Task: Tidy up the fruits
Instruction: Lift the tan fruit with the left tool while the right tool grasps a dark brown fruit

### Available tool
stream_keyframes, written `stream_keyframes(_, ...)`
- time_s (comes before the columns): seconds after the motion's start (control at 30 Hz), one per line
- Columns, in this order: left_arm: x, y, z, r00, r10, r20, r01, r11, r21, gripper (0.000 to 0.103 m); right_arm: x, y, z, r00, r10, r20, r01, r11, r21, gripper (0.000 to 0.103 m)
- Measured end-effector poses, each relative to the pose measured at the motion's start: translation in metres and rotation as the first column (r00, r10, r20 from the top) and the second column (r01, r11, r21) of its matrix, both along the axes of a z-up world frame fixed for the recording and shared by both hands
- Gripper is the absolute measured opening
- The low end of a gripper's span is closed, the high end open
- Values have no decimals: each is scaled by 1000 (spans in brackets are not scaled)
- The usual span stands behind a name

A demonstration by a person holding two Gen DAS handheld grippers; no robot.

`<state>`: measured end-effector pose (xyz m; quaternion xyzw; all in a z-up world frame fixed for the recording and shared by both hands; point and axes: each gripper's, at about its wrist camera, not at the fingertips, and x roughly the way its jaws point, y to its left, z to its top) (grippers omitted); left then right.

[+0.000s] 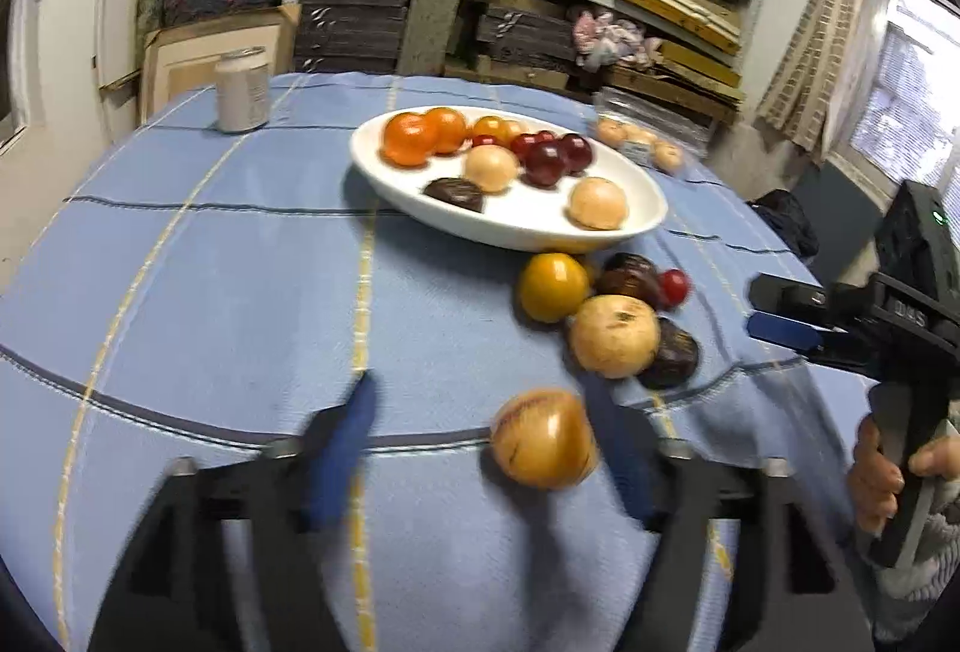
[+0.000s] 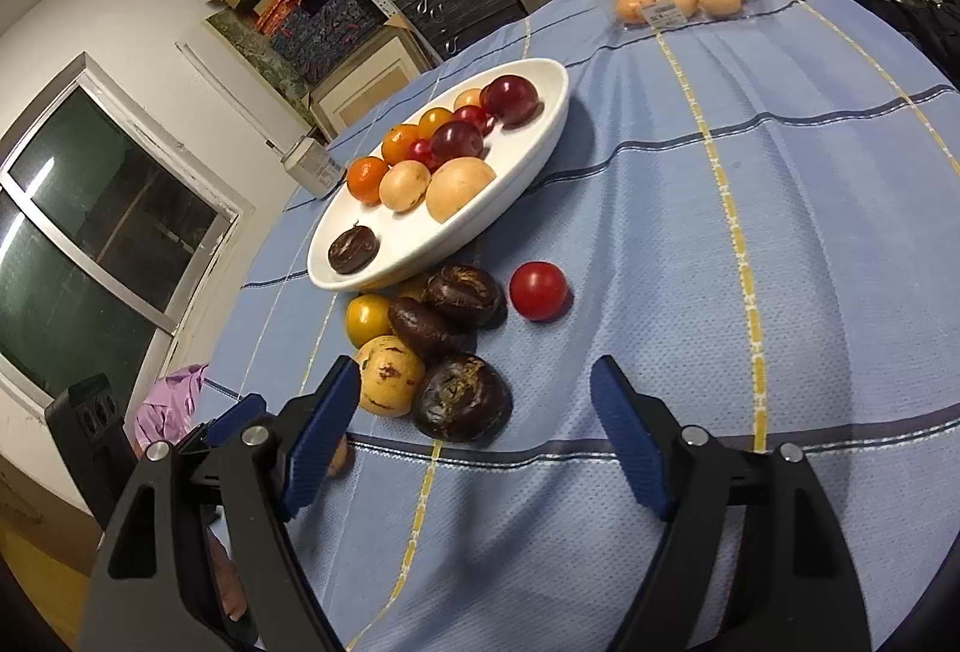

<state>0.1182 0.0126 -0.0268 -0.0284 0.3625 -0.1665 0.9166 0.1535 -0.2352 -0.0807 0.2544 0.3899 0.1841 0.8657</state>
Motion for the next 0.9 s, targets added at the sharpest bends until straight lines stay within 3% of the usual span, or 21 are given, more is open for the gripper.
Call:
stream_keyframes(0.13, -8, -27, -7, 997, -72, 12, 71, 992, 103, 82, -2, 1, 2, 1000, -2, 4, 2, 1000, 2, 80)
stream_keyframes(0.27, -20, -53, -17, 989, -146, 0, 142, 963, 230, 82, -1, 1, 1, 1000, 0, 0, 0, 1000, 2, 80)
stream_keyframes(0.4, -23, -38, -15, 995, -98, 13, 93, 977, 189, 81, -2, 2, 2, 1000, 4, -3, -3, 1000, 6, 80)
stream_keyframes(0.53, -14, -24, -16, 999, -45, -17, 47, 989, 141, 71, -2, 6, 2, 1000, 16, 0, -16, 1000, -2, 80)
stream_keyframes(0.63, -17, -30, -18, 998, -66, -11, 67, 982, 174, 69, -3, 9, 2, 1000, 22, 1, -22, 1000, -7, 80)
stream_keyframes(0.73, -13, -38, -23, 995, -91, -41, 97, 976, 195, 59, -4, 11, 2, 1000, 23, -1, -23, 1000, -10, 80)
stream_keyframes(0.8, -4, -39, -31, 990, -101, -95, 117, 976, 185, 54, -4, 12, 3, 1000, 26, 1, -26, 1000, -16, 80)
stream_keyframes(0.9, -1, -38, -32, 989, -101, -104, 118, 979, 169, 53, -5, 17, 3, 999, 32, 6, -32, 999, -39, 80)
